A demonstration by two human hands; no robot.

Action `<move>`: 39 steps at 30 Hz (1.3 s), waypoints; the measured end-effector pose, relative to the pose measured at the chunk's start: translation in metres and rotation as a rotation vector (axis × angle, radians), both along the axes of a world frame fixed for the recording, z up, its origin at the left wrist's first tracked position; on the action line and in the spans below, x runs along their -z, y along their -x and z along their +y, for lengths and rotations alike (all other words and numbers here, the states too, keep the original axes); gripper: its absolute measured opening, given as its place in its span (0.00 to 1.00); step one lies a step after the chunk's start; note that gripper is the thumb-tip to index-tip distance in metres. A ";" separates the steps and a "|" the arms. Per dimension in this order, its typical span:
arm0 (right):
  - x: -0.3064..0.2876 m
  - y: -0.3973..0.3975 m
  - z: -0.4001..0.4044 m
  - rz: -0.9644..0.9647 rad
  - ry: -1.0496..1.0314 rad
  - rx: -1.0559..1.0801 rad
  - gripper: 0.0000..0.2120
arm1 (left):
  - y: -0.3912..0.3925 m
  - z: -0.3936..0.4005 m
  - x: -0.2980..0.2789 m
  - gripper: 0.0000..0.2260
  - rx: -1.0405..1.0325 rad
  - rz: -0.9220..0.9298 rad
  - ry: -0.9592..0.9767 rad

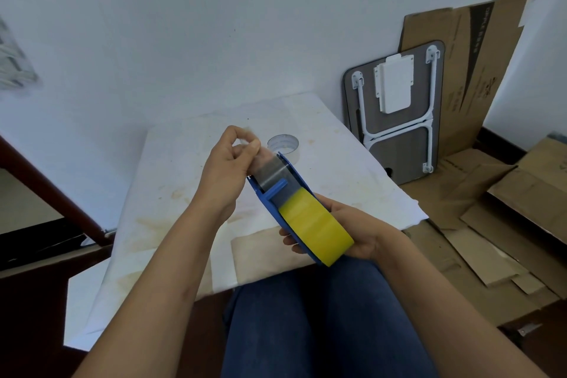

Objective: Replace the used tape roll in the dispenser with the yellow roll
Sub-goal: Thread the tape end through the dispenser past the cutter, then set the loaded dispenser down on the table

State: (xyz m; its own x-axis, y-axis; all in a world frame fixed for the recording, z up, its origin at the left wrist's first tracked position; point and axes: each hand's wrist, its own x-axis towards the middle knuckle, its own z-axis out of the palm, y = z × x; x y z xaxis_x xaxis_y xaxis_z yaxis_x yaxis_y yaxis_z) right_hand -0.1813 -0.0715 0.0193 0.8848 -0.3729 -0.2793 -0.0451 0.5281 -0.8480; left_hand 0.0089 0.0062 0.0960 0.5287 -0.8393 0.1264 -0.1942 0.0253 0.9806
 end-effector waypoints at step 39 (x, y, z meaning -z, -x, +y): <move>-0.057 -0.016 -0.013 0.435 0.880 0.003 0.15 | -0.091 0.020 -0.014 0.12 0.524 0.268 -0.345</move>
